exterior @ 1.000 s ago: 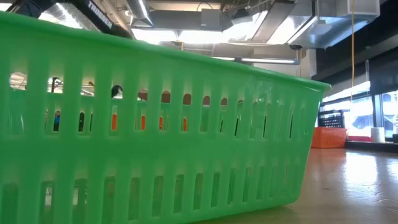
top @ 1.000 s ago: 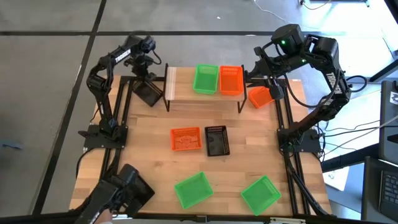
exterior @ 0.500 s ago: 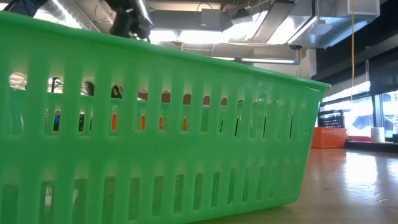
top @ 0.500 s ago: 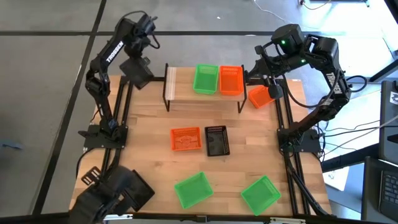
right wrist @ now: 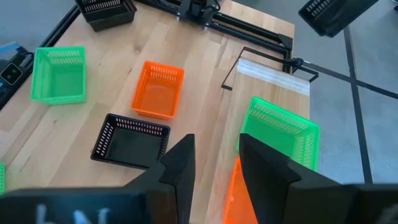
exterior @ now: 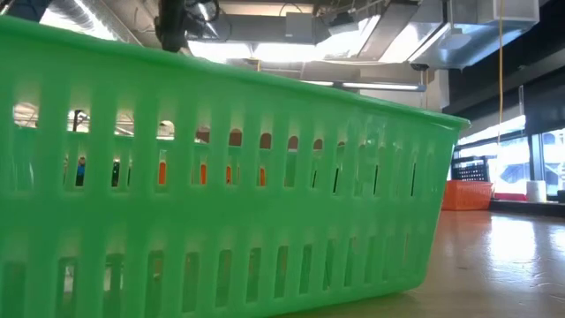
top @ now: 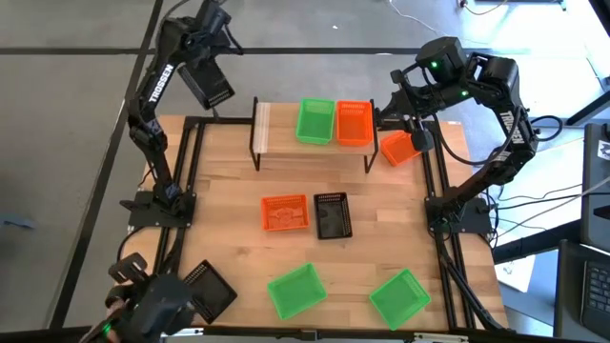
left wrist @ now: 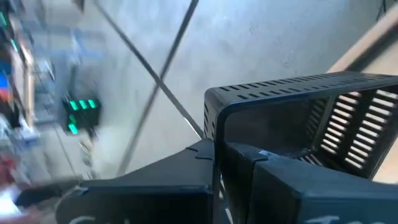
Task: Stack baskets on shelf by color
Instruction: Put the top black bin on the shelf
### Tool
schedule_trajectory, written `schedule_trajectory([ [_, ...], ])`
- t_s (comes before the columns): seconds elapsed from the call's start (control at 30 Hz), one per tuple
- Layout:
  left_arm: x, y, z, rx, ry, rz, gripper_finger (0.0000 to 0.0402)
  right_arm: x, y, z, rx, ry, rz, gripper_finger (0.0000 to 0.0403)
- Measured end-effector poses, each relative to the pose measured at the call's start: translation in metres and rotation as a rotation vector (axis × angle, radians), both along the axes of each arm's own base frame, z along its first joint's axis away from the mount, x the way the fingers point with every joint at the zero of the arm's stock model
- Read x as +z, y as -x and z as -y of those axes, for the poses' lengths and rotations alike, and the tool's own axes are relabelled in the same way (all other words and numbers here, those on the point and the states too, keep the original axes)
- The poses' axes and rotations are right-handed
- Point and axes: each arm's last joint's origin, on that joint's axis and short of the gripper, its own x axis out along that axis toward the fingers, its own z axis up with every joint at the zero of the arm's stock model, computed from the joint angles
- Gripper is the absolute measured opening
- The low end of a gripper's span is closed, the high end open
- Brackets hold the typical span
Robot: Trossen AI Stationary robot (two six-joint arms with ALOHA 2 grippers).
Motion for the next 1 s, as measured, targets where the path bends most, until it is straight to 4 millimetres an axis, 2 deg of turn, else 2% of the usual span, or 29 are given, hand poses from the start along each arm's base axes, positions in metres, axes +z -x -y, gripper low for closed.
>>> schedule_trajectory([
  [0.17,0.01,-0.002,0.016,-0.159,0.037,0.042,0.0,0.0,0.0,0.0,0.0,0.0,0.0,0.0122],
  [0.4,0.013,-0.017,0.031,-0.424,0.145,0.235,0.0,0.0,0.0,0.0,0.0,0.0,0.0,0.0122],
  [0.73,0.011,-0.06,0.056,-0.75,0.277,0.435,0.0,0.001,0.0,-0.001,0.038,-0.036,0.019,0.0122],
  [0.87,0.003,-0.078,0.06,-0.797,0.322,0.429,0.0,0.001,0.0,-0.002,0.057,-0.053,0.028,0.0122],
  [1.0,-0.01,-0.095,0.054,-0.8,0.355,0.416,0.0,0.001,0.0,-0.002,0.056,-0.052,0.027,0.0122],
])
